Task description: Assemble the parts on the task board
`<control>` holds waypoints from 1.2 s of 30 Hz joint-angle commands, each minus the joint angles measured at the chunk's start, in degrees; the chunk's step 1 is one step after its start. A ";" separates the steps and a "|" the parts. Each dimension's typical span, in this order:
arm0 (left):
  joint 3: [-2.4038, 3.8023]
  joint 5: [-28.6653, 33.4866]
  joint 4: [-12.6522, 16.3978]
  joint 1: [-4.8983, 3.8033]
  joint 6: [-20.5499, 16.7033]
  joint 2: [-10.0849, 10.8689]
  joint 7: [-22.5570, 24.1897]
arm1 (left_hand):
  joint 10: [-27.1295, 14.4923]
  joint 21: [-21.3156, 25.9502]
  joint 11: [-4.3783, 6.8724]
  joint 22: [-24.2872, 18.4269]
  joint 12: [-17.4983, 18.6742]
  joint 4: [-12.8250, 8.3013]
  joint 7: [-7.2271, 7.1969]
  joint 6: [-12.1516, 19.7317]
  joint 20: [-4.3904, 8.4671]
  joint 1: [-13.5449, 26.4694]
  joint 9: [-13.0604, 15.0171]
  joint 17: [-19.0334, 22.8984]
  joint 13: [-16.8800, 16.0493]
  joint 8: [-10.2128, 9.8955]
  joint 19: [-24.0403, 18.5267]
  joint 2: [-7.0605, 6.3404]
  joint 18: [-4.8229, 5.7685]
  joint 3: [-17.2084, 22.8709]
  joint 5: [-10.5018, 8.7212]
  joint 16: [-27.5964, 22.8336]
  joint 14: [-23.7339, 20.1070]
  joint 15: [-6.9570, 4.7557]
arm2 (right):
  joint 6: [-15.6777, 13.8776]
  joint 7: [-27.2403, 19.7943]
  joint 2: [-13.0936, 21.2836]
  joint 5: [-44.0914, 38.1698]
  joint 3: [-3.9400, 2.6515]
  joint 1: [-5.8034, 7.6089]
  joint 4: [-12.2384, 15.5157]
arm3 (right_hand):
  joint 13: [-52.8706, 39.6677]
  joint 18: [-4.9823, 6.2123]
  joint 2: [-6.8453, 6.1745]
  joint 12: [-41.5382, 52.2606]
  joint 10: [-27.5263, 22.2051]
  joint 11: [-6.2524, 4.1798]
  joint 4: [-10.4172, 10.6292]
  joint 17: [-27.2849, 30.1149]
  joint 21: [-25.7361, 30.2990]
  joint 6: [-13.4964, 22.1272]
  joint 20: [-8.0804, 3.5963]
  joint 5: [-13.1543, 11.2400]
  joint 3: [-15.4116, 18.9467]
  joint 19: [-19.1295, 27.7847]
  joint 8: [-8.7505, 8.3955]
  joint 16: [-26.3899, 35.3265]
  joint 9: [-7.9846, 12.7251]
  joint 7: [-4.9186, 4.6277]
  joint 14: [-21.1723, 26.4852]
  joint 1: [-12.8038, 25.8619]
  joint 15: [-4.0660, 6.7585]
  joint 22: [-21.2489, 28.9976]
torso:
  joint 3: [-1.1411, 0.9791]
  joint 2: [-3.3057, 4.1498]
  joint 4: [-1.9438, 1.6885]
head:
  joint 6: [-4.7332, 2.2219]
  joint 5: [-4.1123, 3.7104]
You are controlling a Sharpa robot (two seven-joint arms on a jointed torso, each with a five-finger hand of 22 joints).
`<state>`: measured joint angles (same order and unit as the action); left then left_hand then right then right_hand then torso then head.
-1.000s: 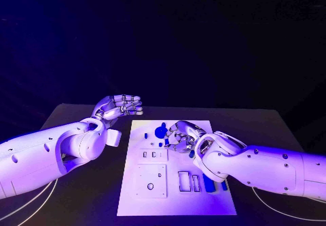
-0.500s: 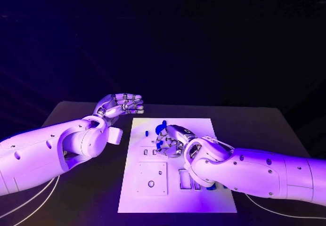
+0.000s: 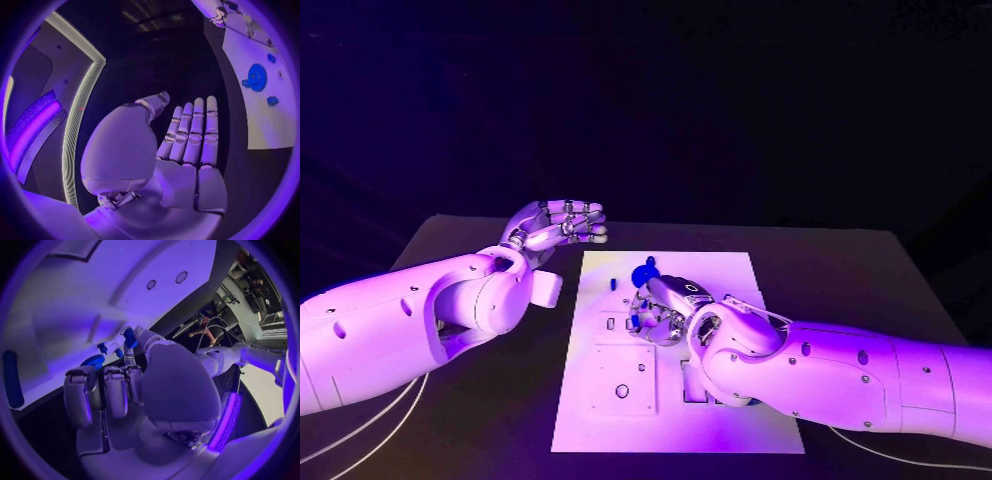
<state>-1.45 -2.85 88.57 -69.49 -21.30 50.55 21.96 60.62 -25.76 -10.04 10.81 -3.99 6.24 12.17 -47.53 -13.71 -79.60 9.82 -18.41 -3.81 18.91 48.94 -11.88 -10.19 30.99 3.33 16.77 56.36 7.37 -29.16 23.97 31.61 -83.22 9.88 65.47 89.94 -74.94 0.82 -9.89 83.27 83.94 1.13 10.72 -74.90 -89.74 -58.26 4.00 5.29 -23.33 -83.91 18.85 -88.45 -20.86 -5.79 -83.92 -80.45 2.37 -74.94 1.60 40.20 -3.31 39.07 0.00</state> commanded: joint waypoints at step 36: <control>0.04 -0.27 0.06 -0.02 0.04 -0.03 0.05 | 0.27 -0.74 -0.15 0.30 0.16 -0.23 1.49 -0.13 0.51 0.16 0.13 -0.42 -0.07 -0.43 0.41 0.45 -0.28 -0.25 -0.24 0.59 0.92 -0.13 | 2.19 1.76 -0.99 -4.16 0.05 -0.61 -2.61 | -7.78 -0.82 -2.13 -1.65 0.34 0.44 0.88 -9.77 -0.26 1.36 -0.09 0.17 0.65 -6.09 -0.05 0.39 -1.49 -0.34 -4.94 3.81 -0.09 -15.06 | 0.03 -0.05 0.04 | 0.29 0.12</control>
<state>-1.45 -2.91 88.52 -69.48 -21.41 50.58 21.78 60.62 -26.12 -10.04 11.06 -3.99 6.24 12.17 -47.53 -13.41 -79.60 9.87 -18.78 -3.81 18.71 49.25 -11.88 -10.18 30.99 3.33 17.06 56.83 7.28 -27.95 25.65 30.64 -86.90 9.81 65.03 87.50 -74.92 0.82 -12.00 81.80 83.94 1.13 11.33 -74.94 -89.74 -57.22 4.00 5.31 -22.75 -83.91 19.07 -88.45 -22.44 -6.19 -83.92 -76.94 2.37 -74.91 1.64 40.17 -3.28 39.42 0.10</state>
